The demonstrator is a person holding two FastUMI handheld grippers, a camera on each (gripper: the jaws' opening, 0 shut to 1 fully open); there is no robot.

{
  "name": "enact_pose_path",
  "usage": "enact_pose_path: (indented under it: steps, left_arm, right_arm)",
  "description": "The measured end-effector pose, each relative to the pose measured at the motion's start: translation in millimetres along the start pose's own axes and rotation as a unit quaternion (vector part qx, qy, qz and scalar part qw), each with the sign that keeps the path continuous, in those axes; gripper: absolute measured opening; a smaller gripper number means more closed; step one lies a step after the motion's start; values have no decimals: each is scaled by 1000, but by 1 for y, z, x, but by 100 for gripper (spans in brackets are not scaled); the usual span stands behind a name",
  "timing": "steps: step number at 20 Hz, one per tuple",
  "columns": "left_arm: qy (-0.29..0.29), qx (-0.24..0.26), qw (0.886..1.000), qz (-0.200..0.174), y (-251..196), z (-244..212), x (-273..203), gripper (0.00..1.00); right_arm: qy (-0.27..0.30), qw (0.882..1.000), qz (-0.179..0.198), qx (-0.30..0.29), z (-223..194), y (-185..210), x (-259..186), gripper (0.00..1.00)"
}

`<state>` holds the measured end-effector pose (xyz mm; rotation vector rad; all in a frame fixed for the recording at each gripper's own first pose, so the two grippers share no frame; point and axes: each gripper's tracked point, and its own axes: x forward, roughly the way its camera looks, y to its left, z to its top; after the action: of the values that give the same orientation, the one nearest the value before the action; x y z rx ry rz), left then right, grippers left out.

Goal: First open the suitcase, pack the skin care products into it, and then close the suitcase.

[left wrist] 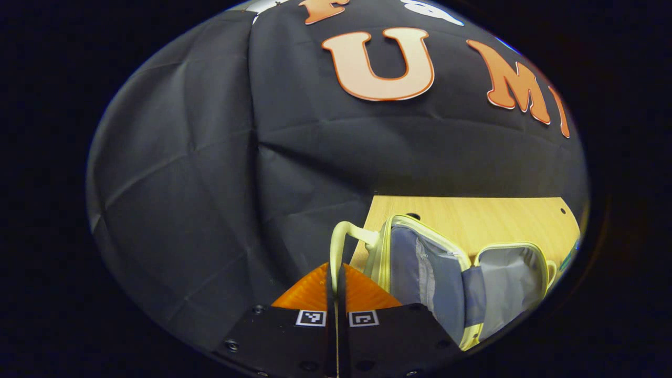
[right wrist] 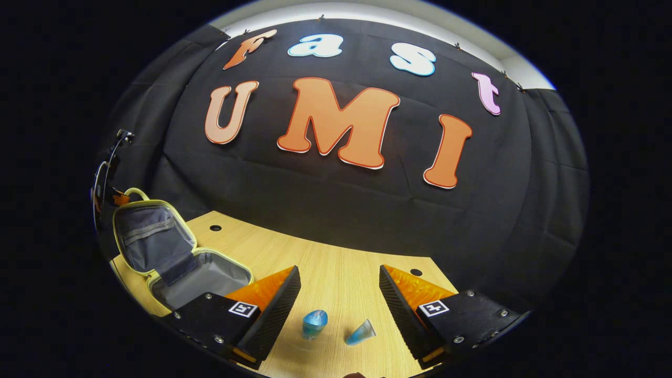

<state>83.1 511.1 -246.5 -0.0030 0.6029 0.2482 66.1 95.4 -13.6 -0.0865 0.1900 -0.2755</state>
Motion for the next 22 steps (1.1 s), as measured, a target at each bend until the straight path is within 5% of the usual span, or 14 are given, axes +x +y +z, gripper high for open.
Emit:
enact_pose_path:
  steps: [6, 9, 12, 18, 22]
  left_arm:
    - [43, -23, 998, 39, 27, -46, 29, 0]
    - [52, -23, 996, 62, 26, -56, 34, 17]
    - [19, -20, 998, 60, 22, -31, 19, 18]
    - [-56, -16, 997, 44, -26, 21, -19, 77]
    - [-98, -13, 995, 20, -74, 51, -54, 93]
  right_arm:
    - [13, 1000, -4, -1, -6, 4, 0, 95]
    - [16, 1000, -1, 0, -8, 7, -2, 95]
    - [18, 1000, 6, 0, -11, 6, -1, 96]
    - [19, 1000, 17, 12, -18, -7, 7, 96]
    - [10, 1000, 28, 10, -20, -16, 9, 96]
